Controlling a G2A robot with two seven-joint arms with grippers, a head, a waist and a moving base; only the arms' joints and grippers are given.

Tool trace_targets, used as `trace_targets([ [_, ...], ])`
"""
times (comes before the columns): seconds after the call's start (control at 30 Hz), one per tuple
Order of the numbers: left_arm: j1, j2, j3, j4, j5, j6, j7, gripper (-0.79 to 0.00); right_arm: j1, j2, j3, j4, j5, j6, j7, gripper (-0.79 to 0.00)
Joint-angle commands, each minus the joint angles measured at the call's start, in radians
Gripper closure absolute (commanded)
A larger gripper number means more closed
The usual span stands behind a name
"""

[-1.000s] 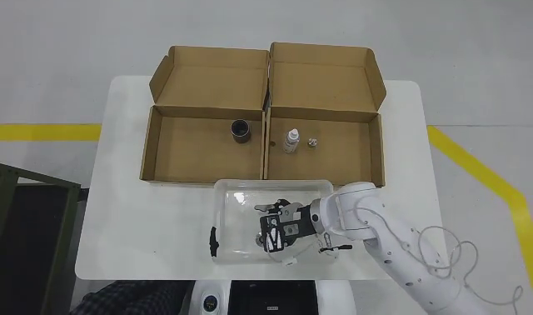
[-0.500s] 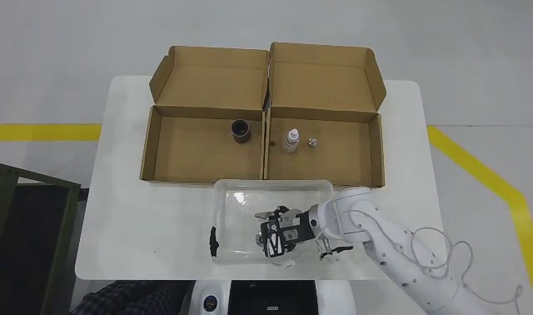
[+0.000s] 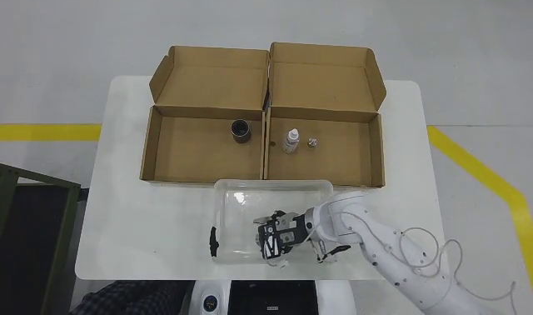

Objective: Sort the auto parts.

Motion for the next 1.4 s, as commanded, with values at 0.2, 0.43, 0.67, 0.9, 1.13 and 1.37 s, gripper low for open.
trace_targets([
  [0.2,0.0,0.0,0.0,0.0,0.0,0.0,0.0,-0.785,0.016,-0.006,-0.023,0.027,-0.023,0.001,-0.022,-0.252],
  [0.43,0.0,0.0,0.0,0.0,0.0,0.0,0.0,-0.785,0.023,-0.005,-0.014,0.021,-0.011,0.005,-0.045,0.0],
  [0.67,0.0,0.0,0.0,0.0,0.0,0.0,0.0,-0.785,0.04,-0.005,0.007,-0.004,0.028,0.007,-0.066,0.0],
  [0.9,0.0,0.0,0.0,0.0,0.0,0.0,0.0,-0.785,0.048,-0.003,0.029,-0.049,0.065,0.03,-0.055,0.0],
  [1.13,0.0,0.0,0.0,0.0,0.0,0.0,0.0,-0.785,0.062,-0.007,0.052,-0.087,0.126,0.08,-0.069,0.0],
  [1.37,0.0,0.0,0.0,0.0,0.0,0.0,0.0,-0.785,0.067,-0.007,0.085,-0.121,0.175,0.102,-0.111,0.0],
])
